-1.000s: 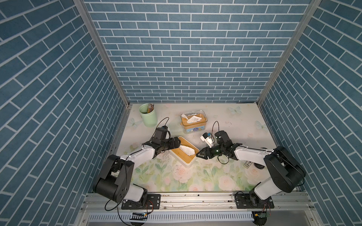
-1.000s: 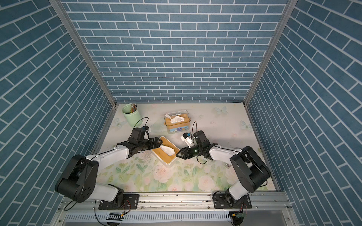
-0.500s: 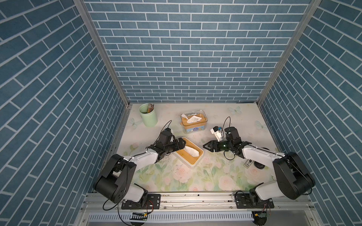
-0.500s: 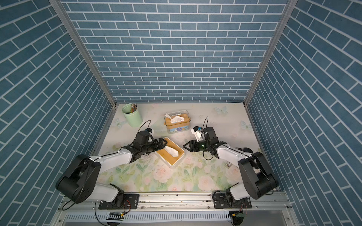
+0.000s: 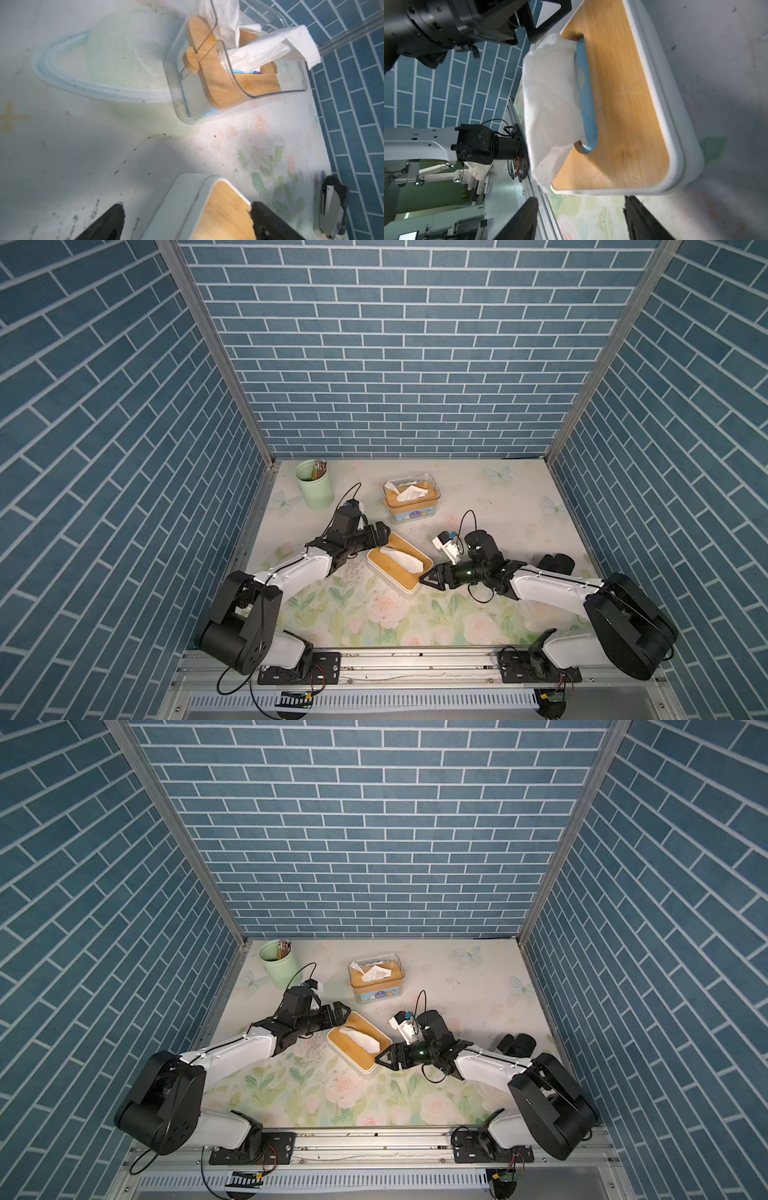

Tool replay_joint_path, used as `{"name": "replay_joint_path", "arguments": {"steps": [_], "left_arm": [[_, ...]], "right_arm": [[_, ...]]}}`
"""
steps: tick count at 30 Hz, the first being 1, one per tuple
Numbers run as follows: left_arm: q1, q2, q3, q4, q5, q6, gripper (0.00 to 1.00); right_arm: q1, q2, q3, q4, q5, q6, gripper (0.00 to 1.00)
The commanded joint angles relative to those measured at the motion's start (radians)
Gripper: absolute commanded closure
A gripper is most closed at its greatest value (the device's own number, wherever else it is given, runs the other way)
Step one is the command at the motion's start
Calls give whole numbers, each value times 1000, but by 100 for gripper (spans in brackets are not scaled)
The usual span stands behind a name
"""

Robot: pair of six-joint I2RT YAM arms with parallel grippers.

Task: Put the tissue paper into the tissue box
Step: Adjust the tissue box at the center of the board.

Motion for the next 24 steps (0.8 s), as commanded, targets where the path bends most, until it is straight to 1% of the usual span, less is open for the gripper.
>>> {"name": "replay_joint_path", "arguments": {"steps": [1,3,7,12,15,19,21,24], "left_arm": [[-1,19,3,-18,129,27,2],[-7,16,-8,-18,140,22,3],[-46,8,-27,5,147,-6,3],[-94,17,-45,66,138,-60,3],[-119,31,-45,91,126,-80,3],[-129,28,-40,85,103,-83,3],[-130,13,-24,35,42,-53,3],[-129,-26,10,-65,-115,10,3]], "right_arm": [[-1,44,29,99,6,54,32],[-6,73,43,132,13,75,33],[-43,130,67,214,-18,130,34],[-116,175,110,235,-67,129,35],[-164,195,133,212,-90,104,35],[-226,191,170,95,-83,17,35],[-259,174,186,19,-55,-31,35],[-294,117,226,-135,65,-134,35]]}}
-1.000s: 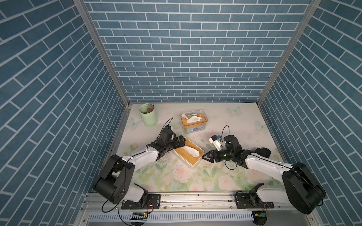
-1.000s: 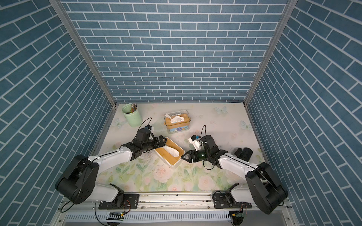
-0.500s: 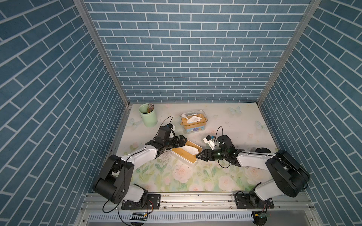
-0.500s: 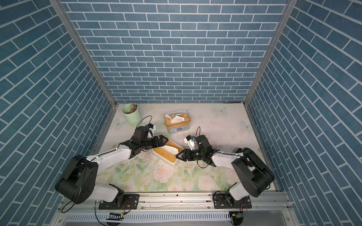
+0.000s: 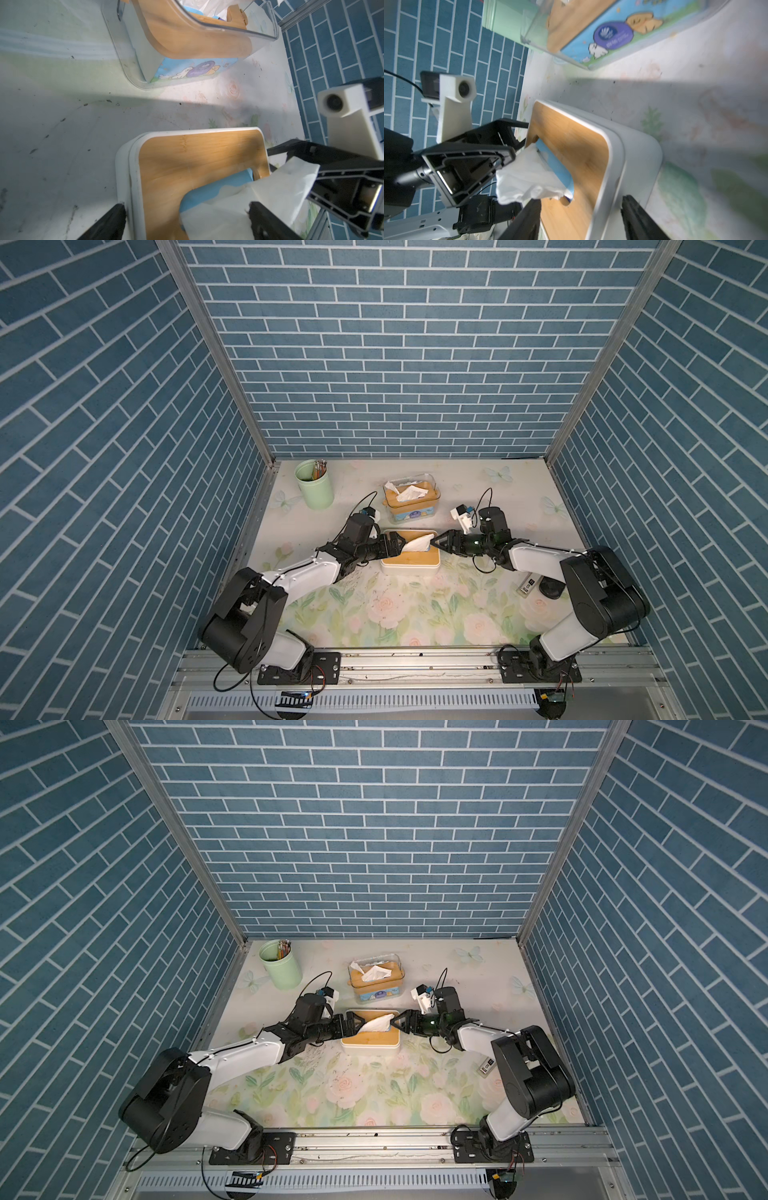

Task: Put the tissue paper into the tissue box
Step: Adjust the tissue box at the center of the board.

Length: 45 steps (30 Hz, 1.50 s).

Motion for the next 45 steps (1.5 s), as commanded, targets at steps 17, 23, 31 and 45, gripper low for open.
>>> {"name": "replay_joint_path", "arguments": {"steps": [17,23,31,45], "left_arm": [[44,-391,-85,173,-1064,340,0],[239,-292,-152,306,-949,414,0],[320,-116,-256,638,-704,637,0],[511,61,-393,1028,-348,656,0]], "right_arm": [[-48,-508,-142,-27,1209,-436,18],[-105,-476,-301,242,1255,-544,8],[-193,-254,-362,524,1105,-643,0],[-359,-50,-497,1031,762,-649,0]]}}
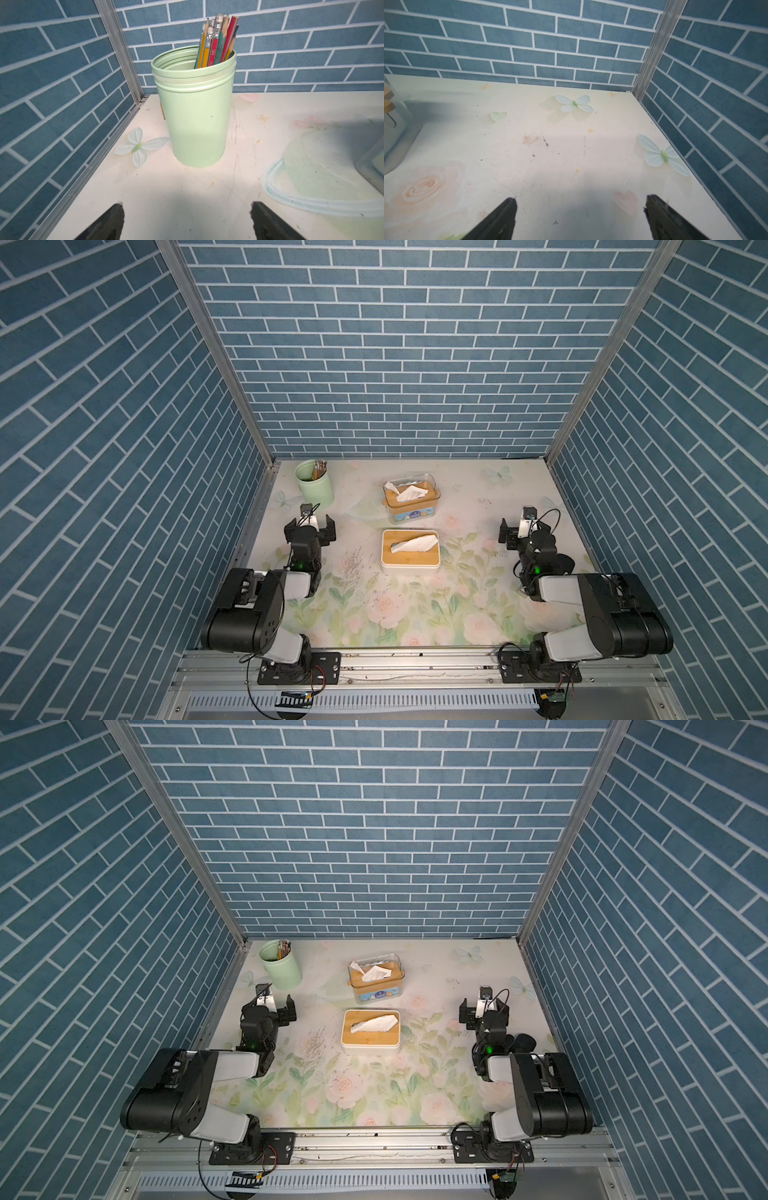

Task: Put the tissue paper into the tissue box
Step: Adjust the tissue box at the center of the board, then reset both arms

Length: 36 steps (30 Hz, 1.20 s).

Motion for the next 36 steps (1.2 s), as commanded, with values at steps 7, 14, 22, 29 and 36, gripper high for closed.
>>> {"name": "replay_joint_path", "arguments": {"steps": [7,14,22,29,36], "left_arm": [[28,3,-36,142,110,-11,0],[27,2,-36,140,109,-11,0],[26,4,-36,140,109,-11,0],[27,3,-36,140,109,-11,0],[27,4,-36,140,109,-11,0]], "right_arm": [[-16,41,-38,181,-83,-3,0],[-16,39,-40,185,-81,-4,0],[-15,40,-41,188,-75,-4,0],[-16,40,-41,187,-76,-4,0],[-16,41,-40,187,-79,-4,0]]}}
